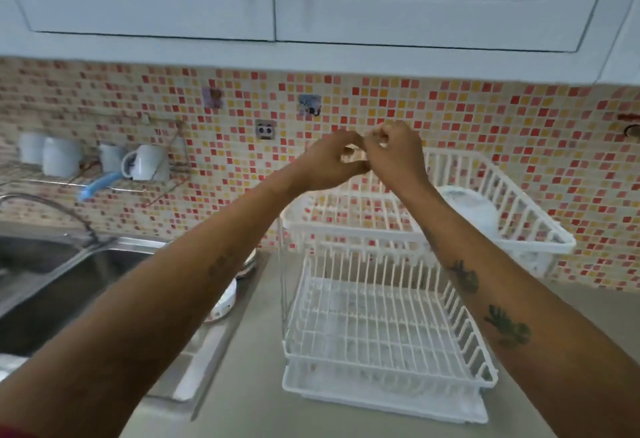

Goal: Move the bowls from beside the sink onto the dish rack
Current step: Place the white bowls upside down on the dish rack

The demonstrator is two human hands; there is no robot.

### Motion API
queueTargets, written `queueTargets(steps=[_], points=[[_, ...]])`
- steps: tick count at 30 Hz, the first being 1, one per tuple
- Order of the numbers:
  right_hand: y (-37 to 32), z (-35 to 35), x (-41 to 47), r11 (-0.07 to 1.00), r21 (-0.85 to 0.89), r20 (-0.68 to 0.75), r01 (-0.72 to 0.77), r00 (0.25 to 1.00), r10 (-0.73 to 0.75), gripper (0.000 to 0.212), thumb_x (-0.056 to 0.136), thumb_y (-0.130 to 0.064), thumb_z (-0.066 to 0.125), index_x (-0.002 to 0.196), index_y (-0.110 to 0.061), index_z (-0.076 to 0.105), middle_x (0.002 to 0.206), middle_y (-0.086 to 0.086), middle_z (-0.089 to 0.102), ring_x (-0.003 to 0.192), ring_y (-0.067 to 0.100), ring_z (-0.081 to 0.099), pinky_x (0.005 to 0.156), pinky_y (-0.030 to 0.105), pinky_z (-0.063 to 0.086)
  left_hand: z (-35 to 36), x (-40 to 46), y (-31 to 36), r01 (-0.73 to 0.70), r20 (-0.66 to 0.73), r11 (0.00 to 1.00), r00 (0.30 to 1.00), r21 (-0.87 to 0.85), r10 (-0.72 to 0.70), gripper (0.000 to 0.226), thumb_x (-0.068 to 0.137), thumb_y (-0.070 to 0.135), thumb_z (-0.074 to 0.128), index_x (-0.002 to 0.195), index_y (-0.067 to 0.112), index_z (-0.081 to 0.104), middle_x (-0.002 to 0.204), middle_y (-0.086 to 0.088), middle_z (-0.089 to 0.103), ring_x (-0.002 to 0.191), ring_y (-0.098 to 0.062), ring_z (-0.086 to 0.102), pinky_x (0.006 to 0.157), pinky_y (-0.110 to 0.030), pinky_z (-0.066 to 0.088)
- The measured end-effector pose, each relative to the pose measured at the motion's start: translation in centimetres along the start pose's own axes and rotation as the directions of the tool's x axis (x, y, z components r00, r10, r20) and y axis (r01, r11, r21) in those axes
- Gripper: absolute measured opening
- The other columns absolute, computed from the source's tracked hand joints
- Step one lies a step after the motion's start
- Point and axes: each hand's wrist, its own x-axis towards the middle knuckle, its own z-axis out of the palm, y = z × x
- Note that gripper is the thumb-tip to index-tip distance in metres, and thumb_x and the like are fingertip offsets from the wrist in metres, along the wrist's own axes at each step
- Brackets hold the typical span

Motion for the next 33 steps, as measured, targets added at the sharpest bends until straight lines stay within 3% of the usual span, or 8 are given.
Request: queueTargets(steps=[4,8,13,16,20,24,27,33], points=[[-7.2,8.3,-1.5,0.938,0.339,0.061,0.070,0.994,-0.096,0.022,0.090,-0.019,0.051,0.075,-0.011,0.065,0.082,0.001,0.063,0.074,0.008,0.057,0.063,0.016,0.042,-8.7,-4.9,-5.0,0.146,-0.173,0.980,0.970,-0.136,-0.169,0.007,0.093,0.025,0.060,0.090,0.021,0.065,0.091,-0.001,0.069,0.087,-0.013,0.066,0.075,-0.030,0.056],[-11.9,17.8,-5.1,0.866,0.498,0.282,-0.037,0.952,-0.122,0.024,0.091,-0.016,0.051,0.074,-0.002,0.060,0.063,-0.002,0.049,0.050,0.002,0.043,0.049,0.013,0.032,-15.4,-13.0,-13.4,0.384,-0.295,0.908,0.859,-0.168,-0.418,0.017,0.095,0.022,0.058,0.078,0.023,0.058,0.079,0.004,0.065,0.074,-0.006,0.066,0.067,-0.021,0.051],[-12.8,31.3,-10.8,0.854,0.394,0.670,-0.340,0.742,-0.013,0.033,0.083,-0.022,0.059,0.079,0.011,0.062,0.080,0.031,0.065,0.066,0.024,0.060,0.063,0.036,0.046,-18.8,-25.3,-23.6,0.679,-0.374,0.716,0.630,-0.161,-0.681,0.020,0.093,0.016,0.061,0.073,0.012,0.058,0.068,-0.002,0.058,0.053,-0.004,0.055,0.065,-0.025,0.045],[-10.8,38.3,-14.6,0.813,0.208,0.812,-0.543,0.559,0.166,0.024,0.081,-0.024,0.058,0.078,-0.001,0.064,0.072,0.011,0.062,0.071,0.020,0.055,0.067,0.030,0.041,-18.4,-31.4,-28.8,0.782,-0.369,0.576,0.476,-0.239,-0.799,0.023,0.094,0.025,0.058,0.076,0.012,0.062,0.070,-0.007,0.056,0.066,-0.017,0.051,0.066,-0.028,0.042],[-7.0,45.4,-19.4,0.779,-0.053,0.836,-0.625,0.399,0.377,0.031,0.086,-0.026,0.049,0.095,-0.003,0.067,0.092,0.013,0.070,0.087,0.030,0.064,0.072,0.032,0.047,-16.3,-36.0,-34.6,0.799,-0.340,0.430,0.301,-0.420,-0.891,0.033,0.095,0.039,0.054,0.079,0.011,0.062,0.074,-0.012,0.053,0.072,-0.019,0.048,0.065,-0.028,0.038],[-5.3,48.7,-22.9,0.796,-0.117,0.767,-0.594,0.455,0.452,0.053,0.092,-0.023,0.050,0.137,0.003,0.042,0.136,0.022,0.053,0.129,0.038,0.048,0.107,0.043,0.039,-13.2,-36.6,-38.1,0.786,-0.285,0.410,0.306,-0.463,-0.908,0.036,0.101,0.032,0.044,0.103,0.005,0.068,0.095,-0.012,0.064,0.091,-0.020,0.058,0.078,-0.030,0.044],[-4.5,50.2,-24.4,0.759,-0.232,0.745,-0.609,0.391,0.541,0.048,0.099,-0.026,0.043,0.134,0.007,0.044,0.136,0.024,0.053,0.124,0.037,0.052,0.099,0.038,0.041,-11.0,-36.5,-40.6,0.779,-0.310,0.373,0.240,-0.503,-0.920,0.043,0.102,0.035,0.039,0.122,0.004,0.062,0.124,-0.019,0.062,0.118,-0.031,0.057,0.100,-0.036,0.043],[-3.2,52.2,-27.1,0.725,-0.216,0.727,-0.654,0.389,0.566,0.048,0.097,-0.033,0.040,0.131,0.000,0.049,0.136,0.021,0.052,0.123,0.036,0.050,0.097,0.037,0.039,-8.0,-36.7,-44.3,0.723,-0.233,0.255,0.134,-0.642,-0.963,0.038,0.103,0.037,0.037,0.105,0.008,0.061,0.100,-0.009,0.057,0.096,-0.022,0.053,0.084,-0.032,0.040]])
